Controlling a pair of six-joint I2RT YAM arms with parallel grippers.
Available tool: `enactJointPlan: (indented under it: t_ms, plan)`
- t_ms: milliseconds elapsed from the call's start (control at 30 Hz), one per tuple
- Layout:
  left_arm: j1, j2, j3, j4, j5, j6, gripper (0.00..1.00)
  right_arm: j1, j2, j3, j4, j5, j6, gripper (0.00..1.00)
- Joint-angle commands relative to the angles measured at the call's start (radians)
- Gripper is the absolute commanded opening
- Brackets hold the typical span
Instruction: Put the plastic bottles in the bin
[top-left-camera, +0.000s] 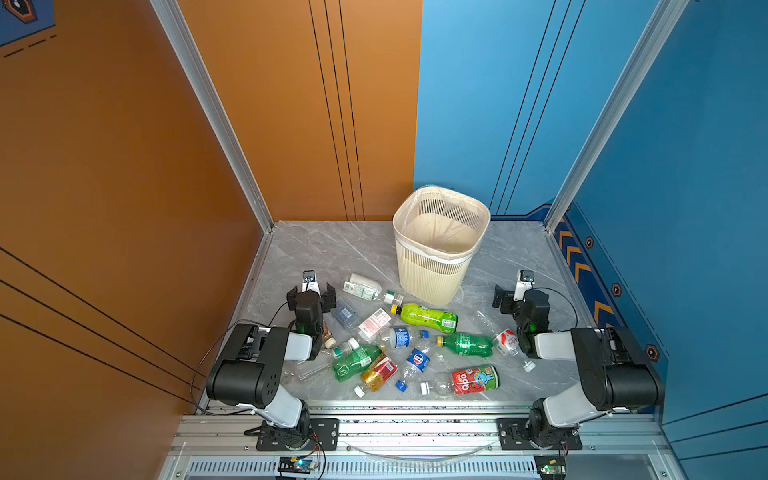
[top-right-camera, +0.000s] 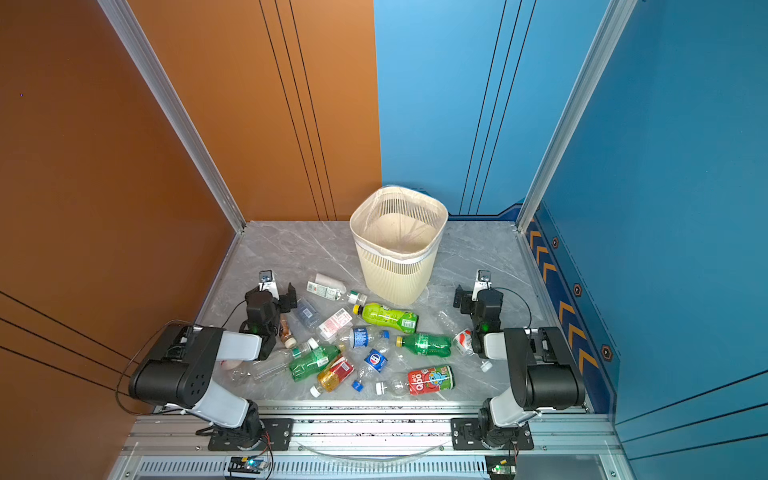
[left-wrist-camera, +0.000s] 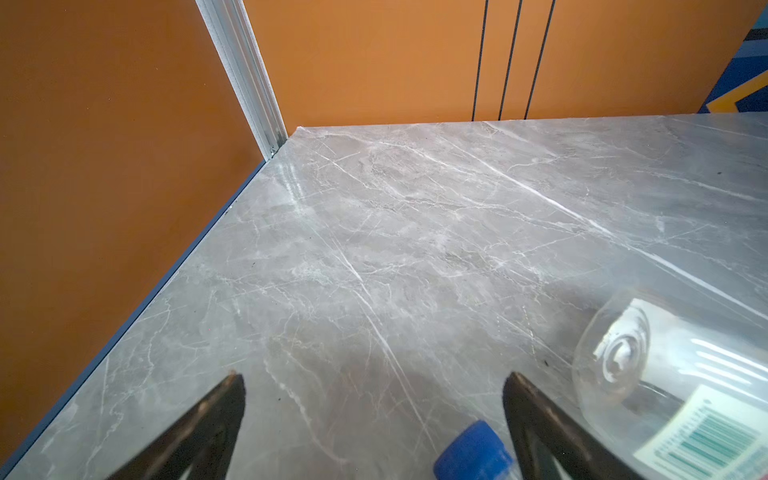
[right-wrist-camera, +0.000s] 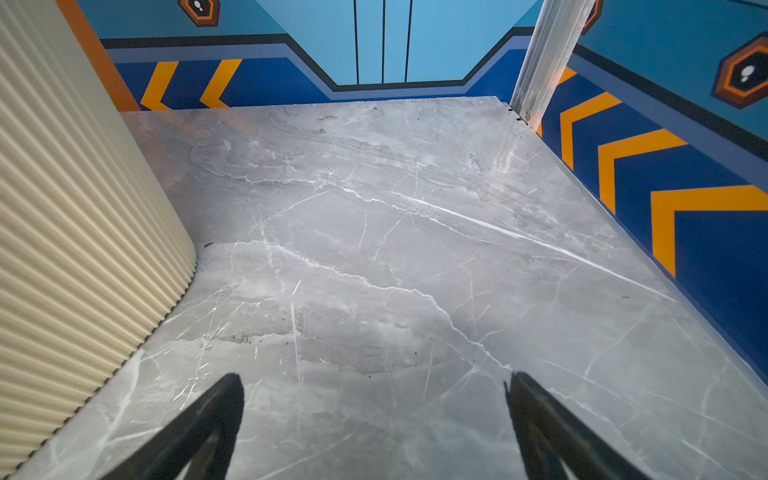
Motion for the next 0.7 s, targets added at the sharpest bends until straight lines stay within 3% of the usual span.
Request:
enactJointPlan:
  t_ms: [0,667]
  plan:
    - [0.001,0.007,-0.009,0.008,-0.018,0.009,0.98,-0.004,-0.007,0.019,-0.021,-0.003,0.01,1.0]
    - [0.025,0.004,0.002,-0.021,0.024,-0.005,0.98,-0.006,-0.006,0.02,-0.021,-0.005,0.012,1.0]
